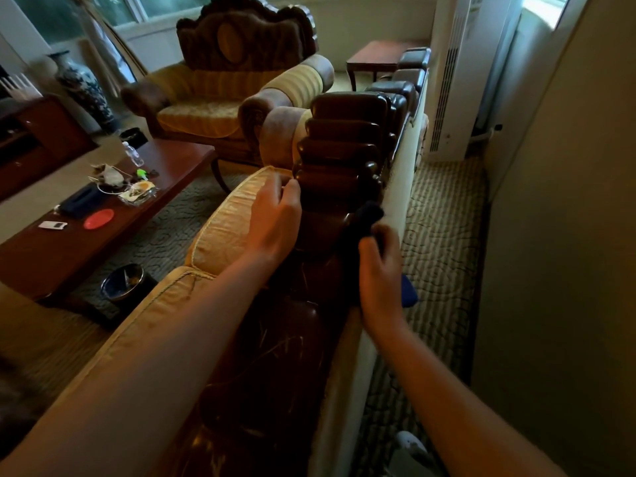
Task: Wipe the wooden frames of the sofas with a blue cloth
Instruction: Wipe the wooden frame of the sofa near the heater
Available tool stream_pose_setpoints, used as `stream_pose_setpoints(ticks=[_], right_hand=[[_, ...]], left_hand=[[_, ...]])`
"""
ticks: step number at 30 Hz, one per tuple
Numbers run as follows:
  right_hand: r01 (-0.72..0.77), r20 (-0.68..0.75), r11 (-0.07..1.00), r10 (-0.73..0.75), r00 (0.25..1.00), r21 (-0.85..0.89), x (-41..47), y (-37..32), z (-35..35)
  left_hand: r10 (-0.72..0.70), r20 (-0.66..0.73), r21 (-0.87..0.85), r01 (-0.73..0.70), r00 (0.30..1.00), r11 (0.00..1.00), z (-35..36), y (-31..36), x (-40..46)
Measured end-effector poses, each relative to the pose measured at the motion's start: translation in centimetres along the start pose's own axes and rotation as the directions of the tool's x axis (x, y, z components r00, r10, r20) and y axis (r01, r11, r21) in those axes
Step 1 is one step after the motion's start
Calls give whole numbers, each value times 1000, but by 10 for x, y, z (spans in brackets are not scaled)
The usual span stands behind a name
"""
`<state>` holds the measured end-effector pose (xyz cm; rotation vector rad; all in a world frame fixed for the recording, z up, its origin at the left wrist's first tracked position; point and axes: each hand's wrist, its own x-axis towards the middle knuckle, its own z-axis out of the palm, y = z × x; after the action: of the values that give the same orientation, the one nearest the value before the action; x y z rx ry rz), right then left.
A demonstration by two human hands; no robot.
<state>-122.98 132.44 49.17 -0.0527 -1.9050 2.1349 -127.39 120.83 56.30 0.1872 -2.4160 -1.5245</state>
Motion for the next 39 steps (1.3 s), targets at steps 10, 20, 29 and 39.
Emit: stream_pose_setpoints(ticks=[10, 20, 29, 39], right_hand=[[-174, -124, 984, 168, 978, -35, 69, 24, -6], [230, -27, 931, -247, 969, -284, -49, 16, -4], [-53, -47, 991, 47, 998, -122, 27, 1, -3], [381, 122, 682, -397, 910, -624, 49, -44, 28]], left_hand=[[34, -6, -2, -34, 999, 999, 1, 0, -2], [45, -16, 5, -45, 999, 999, 3, -2, -3], [26, -18, -71, -28, 999, 997, 0, -5, -2], [-81, -70, -141, 71, 994, 987, -5, -7, 2]])
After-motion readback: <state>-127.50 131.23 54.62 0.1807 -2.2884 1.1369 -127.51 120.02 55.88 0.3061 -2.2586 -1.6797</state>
